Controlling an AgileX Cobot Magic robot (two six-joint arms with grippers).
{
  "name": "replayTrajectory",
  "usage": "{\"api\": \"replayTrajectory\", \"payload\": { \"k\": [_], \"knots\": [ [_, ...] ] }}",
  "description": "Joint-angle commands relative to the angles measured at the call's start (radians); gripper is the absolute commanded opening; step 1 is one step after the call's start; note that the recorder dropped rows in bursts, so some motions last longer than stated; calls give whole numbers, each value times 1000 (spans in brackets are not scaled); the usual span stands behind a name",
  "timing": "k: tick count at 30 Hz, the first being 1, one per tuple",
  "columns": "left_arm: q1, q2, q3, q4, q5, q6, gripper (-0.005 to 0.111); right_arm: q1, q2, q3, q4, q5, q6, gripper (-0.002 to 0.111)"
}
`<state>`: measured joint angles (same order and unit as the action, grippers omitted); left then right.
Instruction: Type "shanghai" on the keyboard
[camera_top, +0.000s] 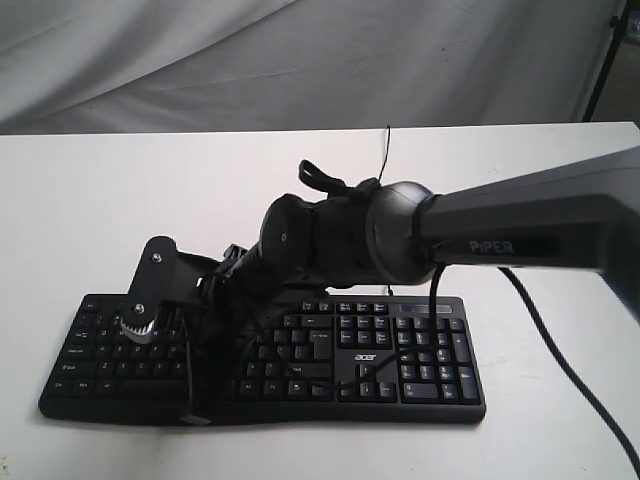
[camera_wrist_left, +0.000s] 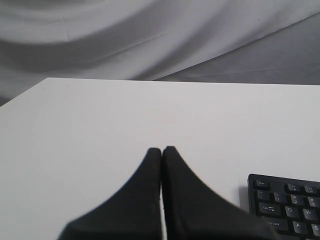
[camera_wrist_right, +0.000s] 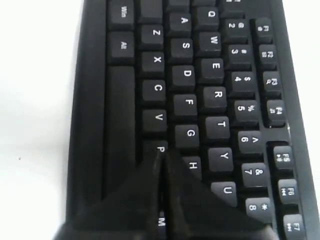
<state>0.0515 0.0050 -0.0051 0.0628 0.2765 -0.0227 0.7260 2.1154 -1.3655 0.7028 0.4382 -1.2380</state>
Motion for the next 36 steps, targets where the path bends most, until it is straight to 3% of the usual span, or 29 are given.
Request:
{"api": "replayTrajectory", "payload": {
  "k": [1, 11, 26, 36],
  "knots": [
    [2, -5, 5, -1, -11, -2, 1, -7, -19, 3, 2, 7, -6, 0],
    [2, -5, 5, -1, -11, -2, 1, -7, -17, 1, 33, -9, -6, 0],
    [2, -5, 5, -1, -11, -2, 1, -5, 77, -226, -87, 119, 133, 0],
    [2, -5, 5, -1, -11, -2, 1, -7, 90, -225, -94, 107, 135, 0]
  ]
}}
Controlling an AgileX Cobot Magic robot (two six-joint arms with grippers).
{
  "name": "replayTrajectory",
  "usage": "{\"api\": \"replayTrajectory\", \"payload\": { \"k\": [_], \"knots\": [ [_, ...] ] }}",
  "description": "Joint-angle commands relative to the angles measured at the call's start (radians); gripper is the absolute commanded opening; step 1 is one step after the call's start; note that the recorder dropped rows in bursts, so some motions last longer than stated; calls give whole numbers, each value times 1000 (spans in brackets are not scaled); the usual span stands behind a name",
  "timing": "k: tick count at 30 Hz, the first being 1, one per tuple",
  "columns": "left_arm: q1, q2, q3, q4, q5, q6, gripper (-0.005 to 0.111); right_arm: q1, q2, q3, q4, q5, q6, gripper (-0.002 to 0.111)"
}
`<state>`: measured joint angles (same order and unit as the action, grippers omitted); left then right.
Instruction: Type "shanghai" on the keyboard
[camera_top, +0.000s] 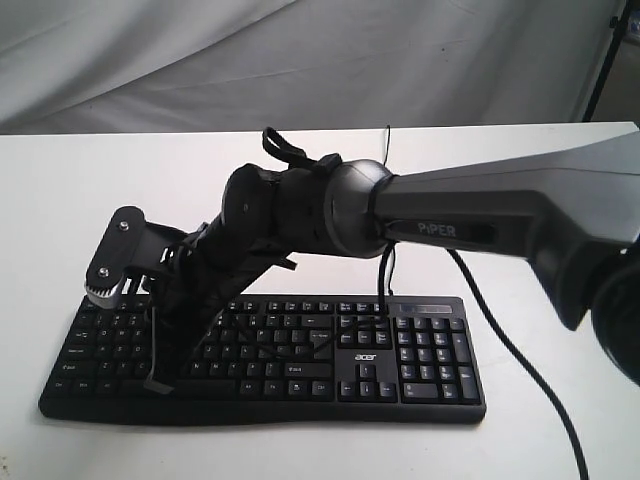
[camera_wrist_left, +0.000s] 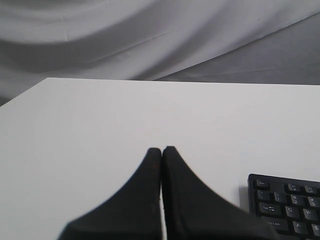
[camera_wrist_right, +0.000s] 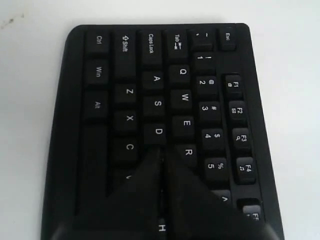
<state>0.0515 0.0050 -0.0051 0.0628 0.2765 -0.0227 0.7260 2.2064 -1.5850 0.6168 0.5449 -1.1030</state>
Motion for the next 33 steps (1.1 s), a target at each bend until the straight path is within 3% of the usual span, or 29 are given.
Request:
{"api": "replayTrajectory", "payload": {
  "k": [1, 33],
  "knots": [
    [2, -5, 5, -1, -11, -2, 1, -7, -1, -5, -13, 0, 0, 0],
    [2, -5, 5, -1, -11, -2, 1, -7, 49, -5, -33, -9, 12, 0]
  ]
}}
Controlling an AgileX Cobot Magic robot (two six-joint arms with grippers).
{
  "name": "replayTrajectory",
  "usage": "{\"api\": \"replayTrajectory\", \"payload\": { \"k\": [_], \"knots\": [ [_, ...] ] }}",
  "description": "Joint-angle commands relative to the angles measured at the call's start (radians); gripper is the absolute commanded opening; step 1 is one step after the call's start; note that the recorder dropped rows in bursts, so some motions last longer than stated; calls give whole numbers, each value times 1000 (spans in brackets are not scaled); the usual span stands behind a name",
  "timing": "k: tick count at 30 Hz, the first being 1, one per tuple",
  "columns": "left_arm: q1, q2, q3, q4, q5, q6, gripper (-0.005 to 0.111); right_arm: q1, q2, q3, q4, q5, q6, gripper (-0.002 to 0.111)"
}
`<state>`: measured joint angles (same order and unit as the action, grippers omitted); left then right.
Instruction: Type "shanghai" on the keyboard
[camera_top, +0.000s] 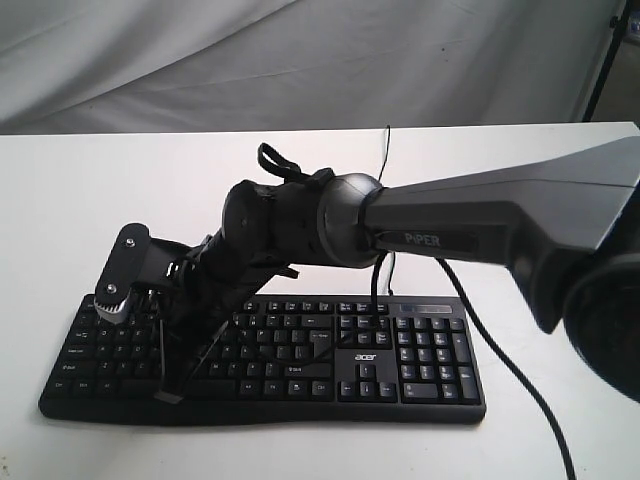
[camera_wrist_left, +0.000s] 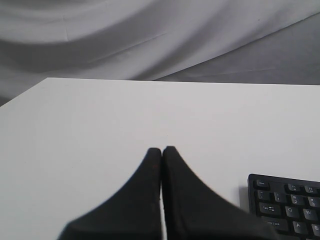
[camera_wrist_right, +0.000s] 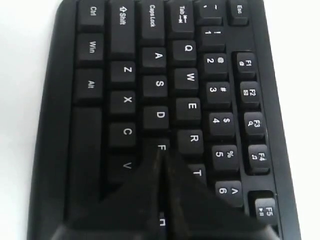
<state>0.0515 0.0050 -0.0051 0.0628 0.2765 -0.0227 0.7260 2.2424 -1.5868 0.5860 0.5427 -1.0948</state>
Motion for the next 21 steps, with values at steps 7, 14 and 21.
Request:
{"api": "replayTrajectory", "payload": {
  "k": [7, 14, 21],
  "knots": [
    [2, -5, 5, -1, -11, -2, 1, -7, 19, -3, -2, -13, 2, 0],
    [2, -5, 5, -1, -11, -2, 1, -7, 4, -3, -4, -11, 2, 0],
    [2, -5, 5, -1, -11, -2, 1, -7, -39, -3, -4, -8, -2, 0]
  ]
}}
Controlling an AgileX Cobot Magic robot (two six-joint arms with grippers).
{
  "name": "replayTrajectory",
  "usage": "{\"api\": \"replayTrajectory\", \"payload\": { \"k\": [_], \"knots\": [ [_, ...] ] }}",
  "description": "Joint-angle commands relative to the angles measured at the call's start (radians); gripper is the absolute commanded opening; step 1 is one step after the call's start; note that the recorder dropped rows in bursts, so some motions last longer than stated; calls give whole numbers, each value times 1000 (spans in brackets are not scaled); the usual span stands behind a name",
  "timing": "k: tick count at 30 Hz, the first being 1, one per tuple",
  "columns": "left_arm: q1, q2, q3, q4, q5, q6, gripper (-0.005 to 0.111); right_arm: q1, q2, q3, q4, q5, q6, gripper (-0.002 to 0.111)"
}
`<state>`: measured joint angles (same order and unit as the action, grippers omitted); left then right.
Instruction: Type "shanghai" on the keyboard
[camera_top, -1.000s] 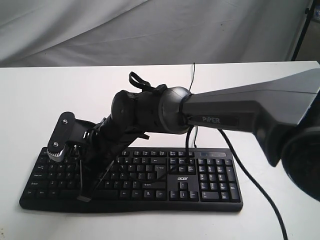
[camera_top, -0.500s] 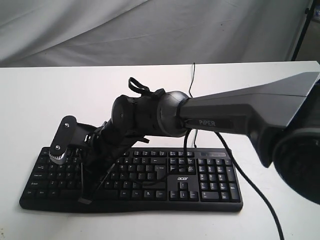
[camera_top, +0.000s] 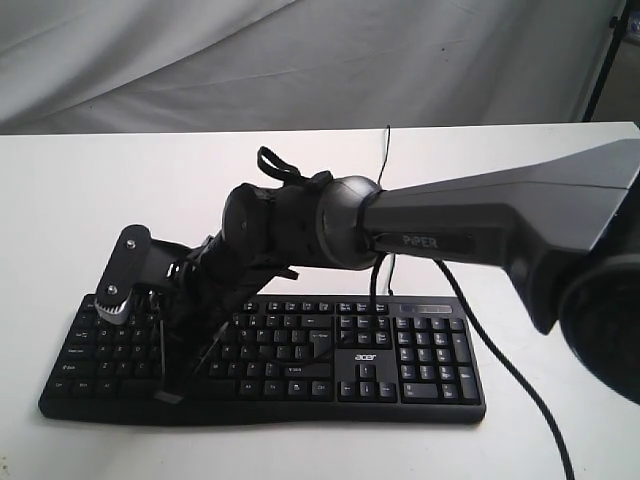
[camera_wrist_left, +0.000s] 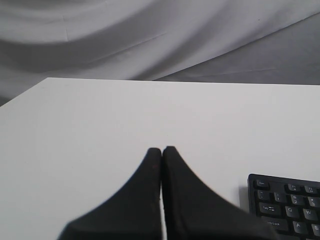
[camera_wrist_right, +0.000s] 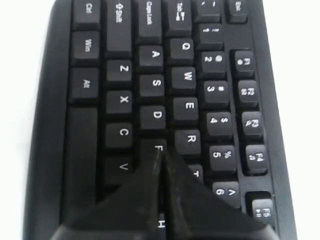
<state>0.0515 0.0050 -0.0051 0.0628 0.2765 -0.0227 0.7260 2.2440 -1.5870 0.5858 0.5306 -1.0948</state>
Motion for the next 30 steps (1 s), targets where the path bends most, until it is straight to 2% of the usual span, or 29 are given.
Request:
{"api": "replayTrajectory", "payload": {
  "k": [1, 30],
  "knots": [
    [2, -5, 5, -1, -11, -2, 1, -7, -48, -3, -4, 4, -2, 0],
    [2, -5, 5, -1, -11, -2, 1, -41, -79, 38, -33, 35, 0, 0]
  ]
}}
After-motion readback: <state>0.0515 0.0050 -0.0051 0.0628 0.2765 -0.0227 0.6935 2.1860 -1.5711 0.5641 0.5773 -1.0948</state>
